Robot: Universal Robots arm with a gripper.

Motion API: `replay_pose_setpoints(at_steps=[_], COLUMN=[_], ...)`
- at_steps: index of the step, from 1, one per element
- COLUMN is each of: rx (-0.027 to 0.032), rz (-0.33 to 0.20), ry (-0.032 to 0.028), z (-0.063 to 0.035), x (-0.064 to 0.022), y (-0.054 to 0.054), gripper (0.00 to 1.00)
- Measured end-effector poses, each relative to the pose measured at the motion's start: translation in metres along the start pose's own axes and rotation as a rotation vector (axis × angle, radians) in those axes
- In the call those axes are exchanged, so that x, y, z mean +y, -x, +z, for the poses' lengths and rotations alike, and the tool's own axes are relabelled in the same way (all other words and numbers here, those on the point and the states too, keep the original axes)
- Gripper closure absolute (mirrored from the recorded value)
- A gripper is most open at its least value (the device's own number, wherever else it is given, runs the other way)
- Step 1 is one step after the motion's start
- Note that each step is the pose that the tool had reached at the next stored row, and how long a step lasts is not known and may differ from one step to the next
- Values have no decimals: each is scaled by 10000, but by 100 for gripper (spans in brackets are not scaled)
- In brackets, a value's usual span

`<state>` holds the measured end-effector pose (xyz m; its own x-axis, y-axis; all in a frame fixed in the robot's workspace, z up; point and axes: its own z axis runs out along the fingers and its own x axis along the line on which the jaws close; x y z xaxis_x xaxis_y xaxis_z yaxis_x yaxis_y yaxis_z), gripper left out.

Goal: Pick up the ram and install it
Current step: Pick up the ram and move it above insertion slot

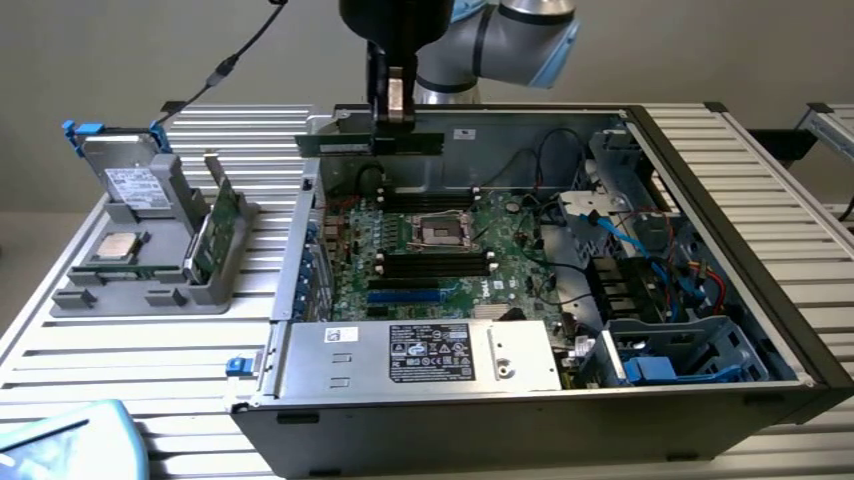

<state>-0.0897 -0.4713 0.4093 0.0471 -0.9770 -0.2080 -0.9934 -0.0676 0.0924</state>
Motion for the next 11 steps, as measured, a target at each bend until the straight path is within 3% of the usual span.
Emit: replay_pose_setpoints(at_steps=[11], rx=[2], rz=[-1], ry=[-5], z=[-59], x=[-470], y=[-83], gripper=[86])
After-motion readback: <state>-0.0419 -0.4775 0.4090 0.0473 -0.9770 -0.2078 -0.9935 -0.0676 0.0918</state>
